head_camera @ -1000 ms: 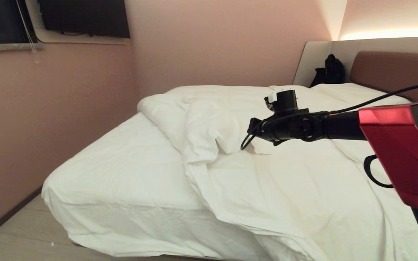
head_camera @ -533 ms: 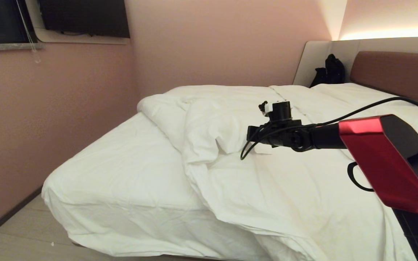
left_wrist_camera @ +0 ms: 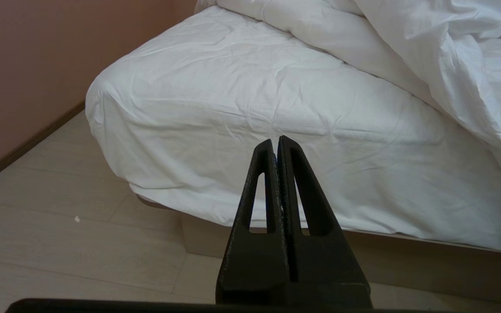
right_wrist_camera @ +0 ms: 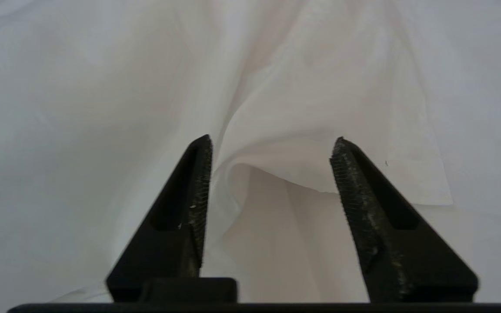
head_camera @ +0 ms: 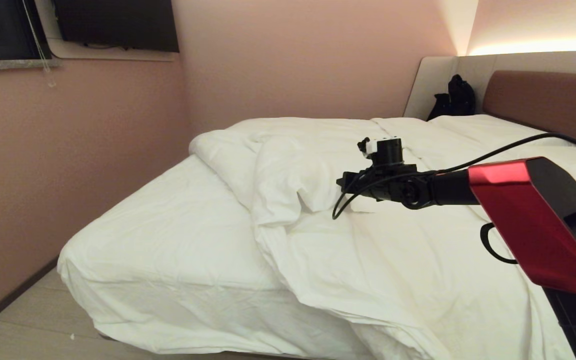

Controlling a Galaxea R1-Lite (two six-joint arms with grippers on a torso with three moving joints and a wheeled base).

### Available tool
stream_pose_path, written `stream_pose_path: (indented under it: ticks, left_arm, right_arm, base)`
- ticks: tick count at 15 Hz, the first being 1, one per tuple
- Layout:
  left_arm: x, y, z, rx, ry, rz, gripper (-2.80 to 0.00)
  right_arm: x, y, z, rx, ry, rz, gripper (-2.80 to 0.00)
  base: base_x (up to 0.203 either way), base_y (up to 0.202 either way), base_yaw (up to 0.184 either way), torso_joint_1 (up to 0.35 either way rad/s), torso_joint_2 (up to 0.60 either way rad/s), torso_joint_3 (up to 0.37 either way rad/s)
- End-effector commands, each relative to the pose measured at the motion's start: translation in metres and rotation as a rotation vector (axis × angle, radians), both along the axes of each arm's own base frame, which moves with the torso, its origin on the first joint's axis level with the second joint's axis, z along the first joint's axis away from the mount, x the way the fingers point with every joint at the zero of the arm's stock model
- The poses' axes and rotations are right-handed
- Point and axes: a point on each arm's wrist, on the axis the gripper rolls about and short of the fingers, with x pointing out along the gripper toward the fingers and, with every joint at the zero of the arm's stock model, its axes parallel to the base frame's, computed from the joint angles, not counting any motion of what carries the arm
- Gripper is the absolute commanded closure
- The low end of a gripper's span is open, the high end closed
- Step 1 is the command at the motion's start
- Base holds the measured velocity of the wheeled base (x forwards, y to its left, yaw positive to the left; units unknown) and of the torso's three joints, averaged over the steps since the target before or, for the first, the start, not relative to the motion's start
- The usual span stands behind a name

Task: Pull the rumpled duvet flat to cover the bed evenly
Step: Flatten the corners of the folded blanket

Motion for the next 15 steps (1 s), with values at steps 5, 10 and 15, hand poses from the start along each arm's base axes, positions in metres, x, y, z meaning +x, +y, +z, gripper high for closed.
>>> stream_pose_path:
  ticks: [5,10,15]
  left_arm:
    - [0.000,0.000,0.000,0.000,0.000,0.001,0.00]
    - [0.000,0.000,0.000,-0.001,0.000,0.001,0.00]
    - [0.000,0.000,0.000,0.000,0.000,0.001,0.00]
  right_arm:
    - [-0.005,0.010,0.002,-0.003,-0.001,0.023,-2.80]
    - [0.005,0.014,-0.029,-0.021,0.045,0.027,-2.80]
    - [0.013,0.017,-0.061,-0.063,0.060,0.042,-2.80]
  base:
    - [0.000,0.000,0.000,0.000,0.00,0.000]
    - [0.000,0.000,0.000,0.000,0.00,0.000]
    - [0.000,0.000,0.000,0.000,0.00,0.000]
